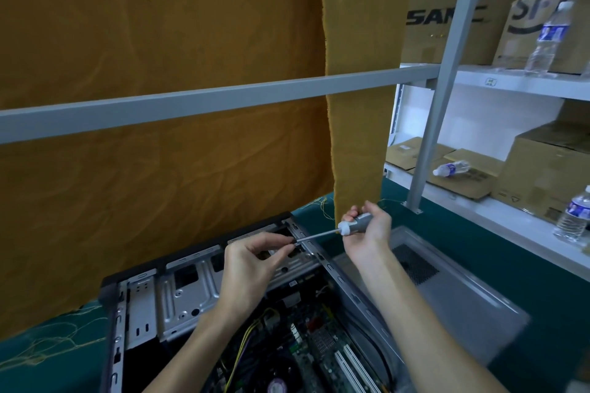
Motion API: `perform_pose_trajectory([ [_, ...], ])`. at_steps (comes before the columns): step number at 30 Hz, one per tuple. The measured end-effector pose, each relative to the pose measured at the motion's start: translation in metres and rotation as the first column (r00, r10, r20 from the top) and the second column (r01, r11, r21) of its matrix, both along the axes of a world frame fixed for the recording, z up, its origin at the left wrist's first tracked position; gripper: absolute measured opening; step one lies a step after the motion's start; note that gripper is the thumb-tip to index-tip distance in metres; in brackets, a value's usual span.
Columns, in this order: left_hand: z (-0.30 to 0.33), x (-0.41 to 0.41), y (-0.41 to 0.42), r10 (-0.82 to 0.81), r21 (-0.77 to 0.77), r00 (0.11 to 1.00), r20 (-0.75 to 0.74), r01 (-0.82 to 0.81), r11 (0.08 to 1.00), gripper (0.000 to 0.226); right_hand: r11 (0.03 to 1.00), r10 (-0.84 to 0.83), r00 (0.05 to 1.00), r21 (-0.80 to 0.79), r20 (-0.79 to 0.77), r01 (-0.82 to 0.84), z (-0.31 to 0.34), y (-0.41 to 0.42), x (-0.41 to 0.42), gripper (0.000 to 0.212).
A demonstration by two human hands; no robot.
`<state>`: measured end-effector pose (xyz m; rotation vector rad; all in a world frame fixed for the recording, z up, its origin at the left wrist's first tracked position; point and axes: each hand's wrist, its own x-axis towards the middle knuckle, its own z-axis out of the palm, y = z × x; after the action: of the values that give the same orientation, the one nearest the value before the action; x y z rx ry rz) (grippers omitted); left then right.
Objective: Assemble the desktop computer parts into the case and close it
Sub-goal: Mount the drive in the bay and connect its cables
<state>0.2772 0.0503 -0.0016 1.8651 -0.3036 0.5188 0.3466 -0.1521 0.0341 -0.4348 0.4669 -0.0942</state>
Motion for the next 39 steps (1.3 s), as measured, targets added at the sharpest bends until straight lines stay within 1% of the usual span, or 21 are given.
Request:
perform_pose_trajectory([
  [3,-0.005,0.001,-0.001,0.004,0.063,1.0,-0.017,-0.003,0.998,0.01,0.999,-0.008,1.0,-0.042,0.009,0.009,0.001,-0.002,-0.001,0.011],
  [5,-0.008,0.004,-0.006,0.005,0.115,0.998,-0.059,0.002,0.993,0.014,0.992,-0.02,0.995,-0.119,0.093,0.031,0.008,-0.002,-0.002,0.014],
  [7,-0.01,0.008,-0.014,0.003,0.149,0.994,-0.112,0.014,0.989,0.023,0.963,0.005,0.975,-0.263,0.223,0.055,0.017,0.002,-0.005,0.015],
  [9,-0.012,0.015,-0.024,0.016,0.186,0.988,-0.152,0.012,0.982,0.03,0.888,0.093,0.929,-0.452,0.358,0.085,0.026,0.007,-0.01,0.015],
  [11,-0.014,0.022,-0.033,0.04,0.21,0.984,-0.172,-0.003,0.978,0.03,0.79,0.215,0.872,-0.603,0.44,0.11,0.033,0.011,-0.014,0.017],
  [13,-0.015,0.027,-0.039,0.056,0.216,0.982,-0.18,-0.016,0.976,0.032,0.696,0.321,0.822,-0.706,0.469,0.131,0.04,0.012,-0.016,0.019],
  [15,-0.017,0.029,-0.042,0.07,0.229,0.982,-0.178,-0.027,0.973,0.035,0.62,0.384,0.796,-0.769,0.467,0.152,0.043,0.015,-0.015,0.019],
  [17,-0.02,0.028,-0.042,0.077,0.24,0.982,-0.171,-0.034,0.97,0.039,0.573,0.41,0.789,-0.802,0.459,0.168,0.042,0.018,-0.013,0.02],
  [21,-0.023,0.023,-0.043,0.078,0.263,0.985,-0.156,-0.035,0.964,0.042,0.514,0.457,0.765,-0.836,0.455,0.19,0.039,0.026,-0.01,0.023],
  [26,-0.022,0.019,-0.035,0.021,0.267,0.981,-0.194,0.032,0.963,0.046,0.437,0.523,0.736,-0.876,0.431,0.203,0.03,0.034,-0.009,0.03],
  [31,-0.026,0.019,-0.028,0.011,0.315,0.978,-0.209,0.057,0.948,0.041,0.43,0.528,0.733,-0.879,0.43,0.206,0.032,0.038,-0.005,0.031],
  [36,-0.026,0.019,-0.025,-0.001,0.363,0.98,-0.2,0.075,0.929,0.038,0.403,0.536,0.73,-0.889,0.423,0.219,0.033,0.045,0.0,0.031],
  [39,-0.027,0.021,-0.025,-0.01,0.376,0.982,-0.191,0.083,0.923,0.037,0.418,0.486,0.753,-0.875,0.444,0.245,0.03,0.045,0.001,0.033],
])
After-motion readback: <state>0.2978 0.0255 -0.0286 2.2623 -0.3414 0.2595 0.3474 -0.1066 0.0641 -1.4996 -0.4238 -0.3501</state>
